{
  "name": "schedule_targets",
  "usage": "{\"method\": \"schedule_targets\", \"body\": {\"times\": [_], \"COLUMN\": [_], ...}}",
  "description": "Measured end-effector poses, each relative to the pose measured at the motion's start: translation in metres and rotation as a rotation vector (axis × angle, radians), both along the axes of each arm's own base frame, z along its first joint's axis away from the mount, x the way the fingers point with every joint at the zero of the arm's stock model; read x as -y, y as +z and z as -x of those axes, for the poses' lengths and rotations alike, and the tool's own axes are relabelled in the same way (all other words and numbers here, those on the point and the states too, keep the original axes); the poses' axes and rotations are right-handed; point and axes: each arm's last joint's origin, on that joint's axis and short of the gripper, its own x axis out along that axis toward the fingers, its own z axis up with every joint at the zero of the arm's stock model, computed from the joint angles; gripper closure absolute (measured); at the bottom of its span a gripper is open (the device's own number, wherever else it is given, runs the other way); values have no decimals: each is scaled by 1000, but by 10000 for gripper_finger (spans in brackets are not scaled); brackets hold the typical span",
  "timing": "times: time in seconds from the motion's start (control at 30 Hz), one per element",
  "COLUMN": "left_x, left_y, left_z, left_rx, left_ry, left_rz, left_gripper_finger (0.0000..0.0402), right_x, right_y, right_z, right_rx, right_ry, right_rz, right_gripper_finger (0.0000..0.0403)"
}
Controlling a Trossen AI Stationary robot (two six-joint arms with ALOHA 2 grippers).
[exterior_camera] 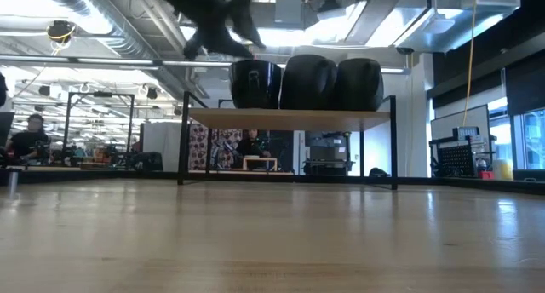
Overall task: Place coffee mugs
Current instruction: Return to Home Position
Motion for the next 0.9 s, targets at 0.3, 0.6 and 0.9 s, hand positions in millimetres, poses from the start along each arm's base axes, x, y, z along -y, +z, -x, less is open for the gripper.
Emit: {"method": "schedule_targets", "body": {"times": [0.3,0.6,0.9], "left_x": [21,56,49], "left_y": [53,53,-15], "left_z": [39,80,137], "left_rx": [109,193,377], "left_ry": [-292,-765,-811], "left_rz": [-18,-81,-71], "left_gripper_finger": [262,338,386], "right_x": [-1,-7,2], "right_y": [0,-9,-49], "right_z": [-1,-5,-2], "right_rx": [-4,44,536], "right_ry": [19,152,355], "right_rz": [-18,-106,-239], "right_gripper_finger": [228,276,397]}}
